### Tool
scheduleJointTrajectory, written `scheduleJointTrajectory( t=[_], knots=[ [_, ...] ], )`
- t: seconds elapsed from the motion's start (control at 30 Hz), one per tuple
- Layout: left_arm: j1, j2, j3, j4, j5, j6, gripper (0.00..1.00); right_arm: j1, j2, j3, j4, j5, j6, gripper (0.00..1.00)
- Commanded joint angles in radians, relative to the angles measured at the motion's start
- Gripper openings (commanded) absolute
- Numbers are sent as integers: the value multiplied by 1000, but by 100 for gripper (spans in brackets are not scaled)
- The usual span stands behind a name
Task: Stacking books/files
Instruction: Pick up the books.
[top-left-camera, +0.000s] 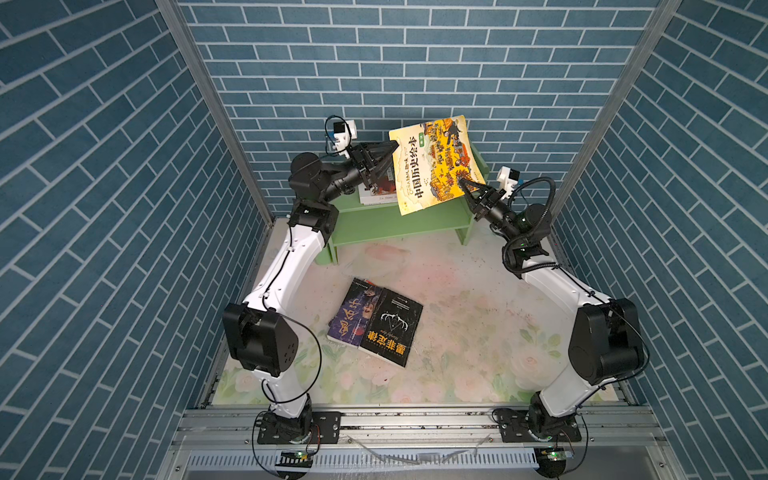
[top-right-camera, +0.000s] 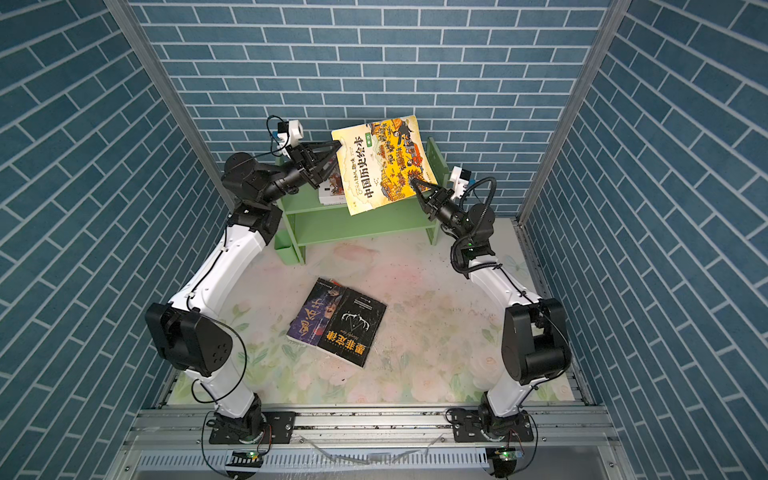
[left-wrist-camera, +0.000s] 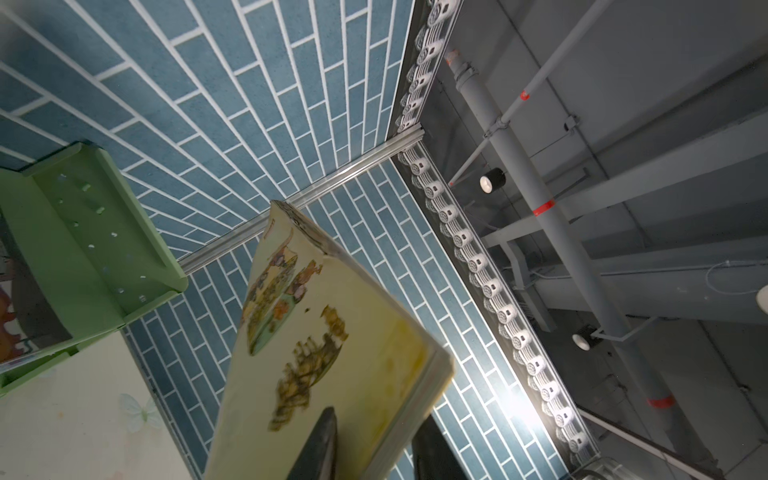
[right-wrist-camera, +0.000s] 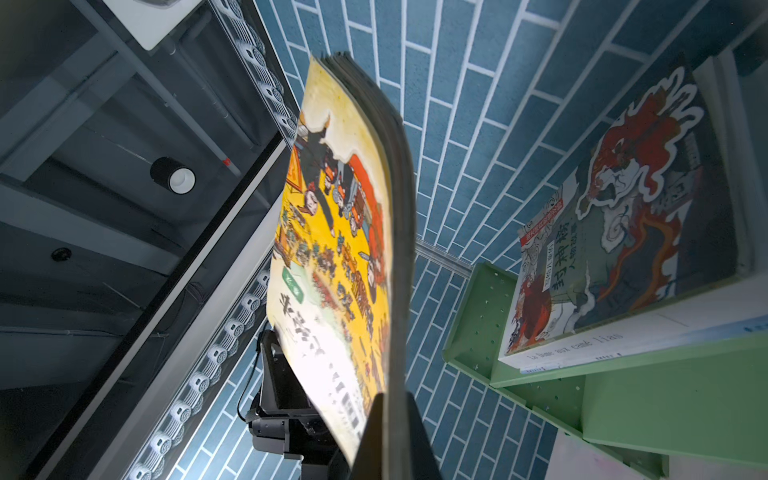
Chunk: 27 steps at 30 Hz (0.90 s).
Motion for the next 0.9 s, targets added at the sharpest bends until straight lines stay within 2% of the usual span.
scheduleJointTrajectory(
  t=[0.0, 0.13, 0.33, 0.37, 0.57, 0.67, 0.87],
  knots=[
    [22, 21, 14, 24, 14, 7, 51, 3, -22, 34, 23, 76, 4, 0],
    [78, -3, 40, -80, 11, 94, 67, 5, 1, 120, 14, 112, 0, 0],
    [112, -85, 92, -496, -47, 423, 77, 24, 30, 319, -161, 89, -101, 0],
    [112, -91, 92, -535, -56, 448, 78, 26, 44, 350, -168, 91, -103, 0],
    [104, -143, 5, -577, -108, 456, 82, 40, 162, 515, -152, 122, -88, 0],
    [70, -180, -64, -574, -142, 447, 86, 56, 214, 571, -152, 139, -89, 0],
    [-7, -195, -182, -423, -140, 332, 93, 77, 307, 674, -136, 147, -59, 0]
  ],
)
